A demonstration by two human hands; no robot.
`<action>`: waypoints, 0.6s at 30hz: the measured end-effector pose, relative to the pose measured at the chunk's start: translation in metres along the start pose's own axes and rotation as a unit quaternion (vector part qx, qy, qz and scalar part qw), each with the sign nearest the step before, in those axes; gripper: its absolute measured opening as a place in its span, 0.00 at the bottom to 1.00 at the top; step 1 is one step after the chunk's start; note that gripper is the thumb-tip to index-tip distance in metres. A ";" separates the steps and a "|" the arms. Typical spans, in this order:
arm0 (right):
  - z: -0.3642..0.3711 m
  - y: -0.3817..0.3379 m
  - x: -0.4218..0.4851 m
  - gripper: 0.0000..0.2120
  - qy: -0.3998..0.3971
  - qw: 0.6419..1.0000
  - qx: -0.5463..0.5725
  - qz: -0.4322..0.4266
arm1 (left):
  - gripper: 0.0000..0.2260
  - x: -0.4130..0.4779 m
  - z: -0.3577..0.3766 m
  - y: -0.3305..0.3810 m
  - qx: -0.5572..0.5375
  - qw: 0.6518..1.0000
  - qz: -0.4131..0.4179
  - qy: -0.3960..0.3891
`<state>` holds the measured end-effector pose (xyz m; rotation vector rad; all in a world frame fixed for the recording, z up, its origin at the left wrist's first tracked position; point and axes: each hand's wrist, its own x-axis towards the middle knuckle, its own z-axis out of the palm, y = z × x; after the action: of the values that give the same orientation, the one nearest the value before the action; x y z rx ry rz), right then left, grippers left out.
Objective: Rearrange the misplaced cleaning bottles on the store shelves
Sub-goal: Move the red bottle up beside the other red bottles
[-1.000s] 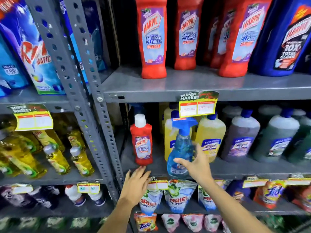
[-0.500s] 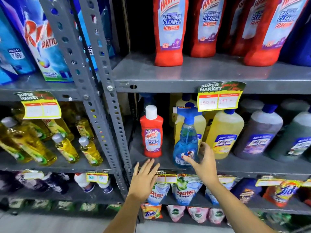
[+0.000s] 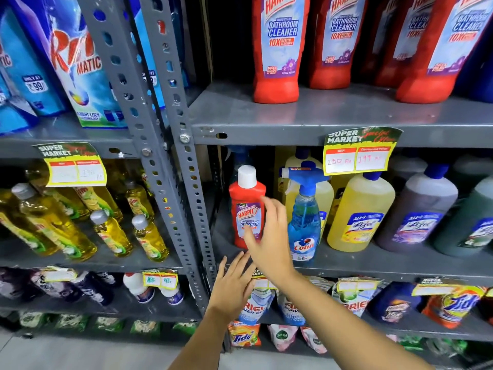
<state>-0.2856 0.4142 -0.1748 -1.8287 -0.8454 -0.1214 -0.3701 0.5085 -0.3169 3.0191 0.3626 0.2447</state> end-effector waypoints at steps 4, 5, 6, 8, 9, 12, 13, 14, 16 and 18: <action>0.023 0.012 0.039 0.51 -0.069 0.980 0.013 0.187 | 0.22 -0.001 -0.001 -0.002 0.008 1.000 0.008 0.001; 0.025 0.017 0.046 0.51 -0.081 0.971 0.034 0.223 | 0.22 -0.001 -0.001 -0.003 0.010 1.000 0.008 -0.004; 0.025 0.023 0.052 0.46 -0.093 0.964 0.049 0.244 | 0.23 -0.002 -0.001 -0.003 0.011 1.000 0.009 -0.008; 0.025 0.034 0.058 0.35 -0.118 0.961 0.037 0.247 | 0.23 -0.002 0.000 -0.004 0.017 1.000 0.008 -0.011; 0.025 0.039 0.060 0.32 -0.124 0.963 0.023 0.239 | 0.23 -0.002 0.000 -0.003 0.019 1.000 0.007 -0.011; 0.024 0.044 0.059 0.31 -0.124 0.969 0.016 0.211 | 0.23 -0.002 0.000 -0.004 0.027 1.000 0.006 -0.012; 0.022 0.044 0.057 0.31 -0.124 0.973 0.007 0.197 | 0.24 -0.002 0.001 -0.004 0.031 0.999 0.007 -0.015; 0.020 0.043 0.054 0.30 -0.126 0.976 -0.009 0.179 | 0.24 -0.003 0.001 -0.005 0.032 0.999 0.009 -0.022; 0.016 0.039 0.047 0.29 -0.131 0.981 -0.042 0.133 | 0.25 -0.003 0.001 -0.005 0.031 0.999 0.007 -0.034; 0.008 0.029 0.039 0.28 -0.132 0.986 -0.057 0.089 | 0.27 -0.002 -0.002 -0.003 0.037 0.998 0.003 -0.045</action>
<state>-0.2419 0.4346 -0.1830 -2.0487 -0.8657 0.1957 -0.3731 0.5107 -0.3156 3.0906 0.3629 0.0969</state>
